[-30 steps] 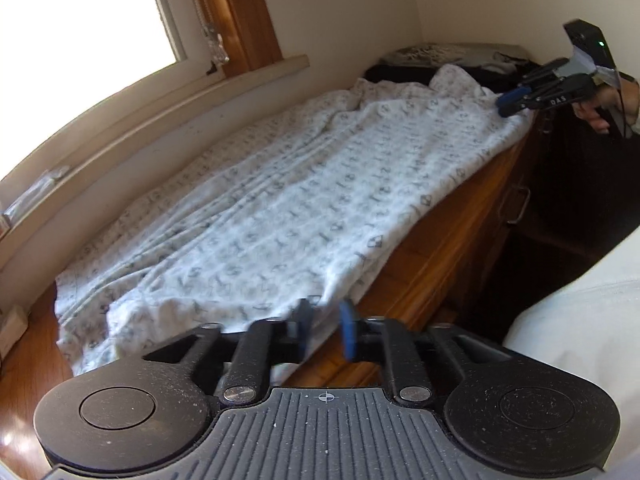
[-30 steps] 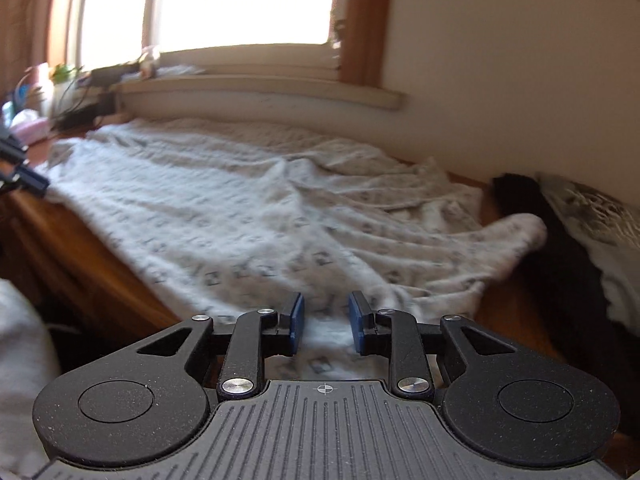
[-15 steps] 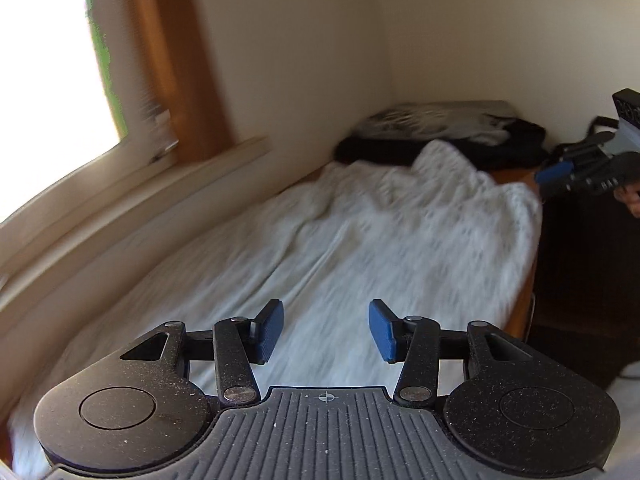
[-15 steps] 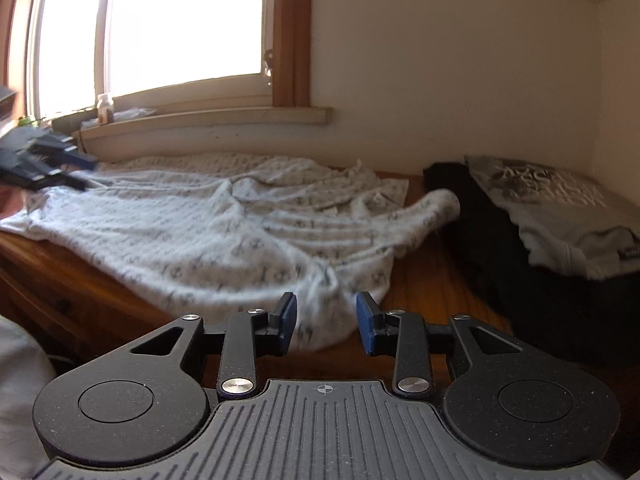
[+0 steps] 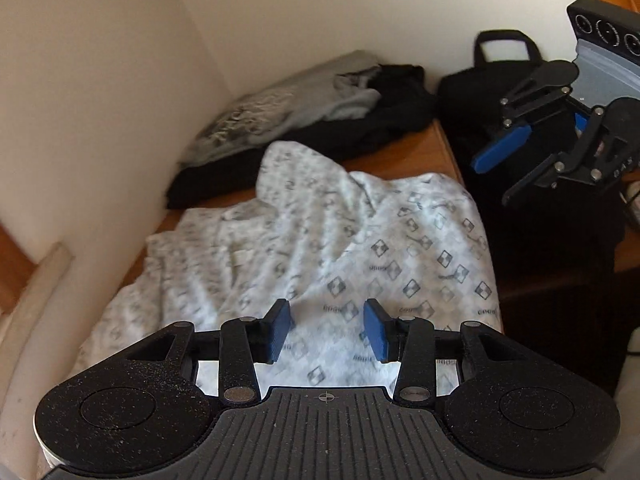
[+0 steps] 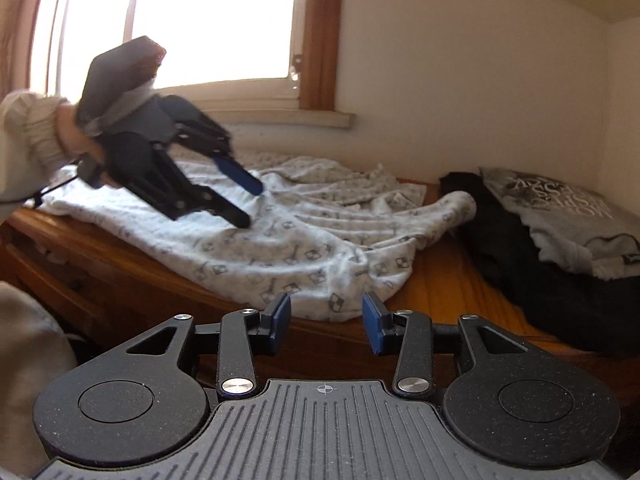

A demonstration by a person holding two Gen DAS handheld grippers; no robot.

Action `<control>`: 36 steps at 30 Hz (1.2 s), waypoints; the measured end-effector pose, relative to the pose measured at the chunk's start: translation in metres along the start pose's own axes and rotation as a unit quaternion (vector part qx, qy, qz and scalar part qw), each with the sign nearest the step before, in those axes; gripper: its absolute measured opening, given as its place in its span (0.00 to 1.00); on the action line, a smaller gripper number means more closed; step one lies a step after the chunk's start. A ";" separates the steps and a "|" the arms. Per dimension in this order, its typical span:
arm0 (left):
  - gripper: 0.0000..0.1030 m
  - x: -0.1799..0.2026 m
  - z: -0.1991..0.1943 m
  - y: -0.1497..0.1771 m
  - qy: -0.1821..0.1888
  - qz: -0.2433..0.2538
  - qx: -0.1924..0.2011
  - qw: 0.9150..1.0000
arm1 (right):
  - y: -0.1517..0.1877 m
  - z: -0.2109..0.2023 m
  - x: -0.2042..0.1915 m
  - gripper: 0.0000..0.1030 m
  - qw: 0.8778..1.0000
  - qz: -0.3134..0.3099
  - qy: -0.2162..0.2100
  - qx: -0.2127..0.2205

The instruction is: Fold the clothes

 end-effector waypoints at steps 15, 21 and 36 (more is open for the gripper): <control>0.00 -0.057 0.018 0.022 0.018 -0.131 0.058 0.989 | -0.001 0.007 -0.024 0.39 0.992 -0.118 0.013 0.029; 0.00 -0.068 0.018 0.028 0.019 -0.154 0.067 0.986 | -0.002 0.009 -0.036 0.38 0.986 -0.166 -0.003 0.025; 0.42 -0.063 -0.009 0.026 0.015 -0.160 0.087 0.983 | -0.019 0.020 -0.028 0.04 0.983 -0.178 0.027 0.038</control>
Point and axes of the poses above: each gripper's, at about its wrist camera, not at the fingertips, and z roughly the way its jaws point, x to its right, y to its underside, the point moved 1 cm from there along z, roughly the way its jaws point, and after that the axes turned 13 degrees about y, right-handed, at the moved point
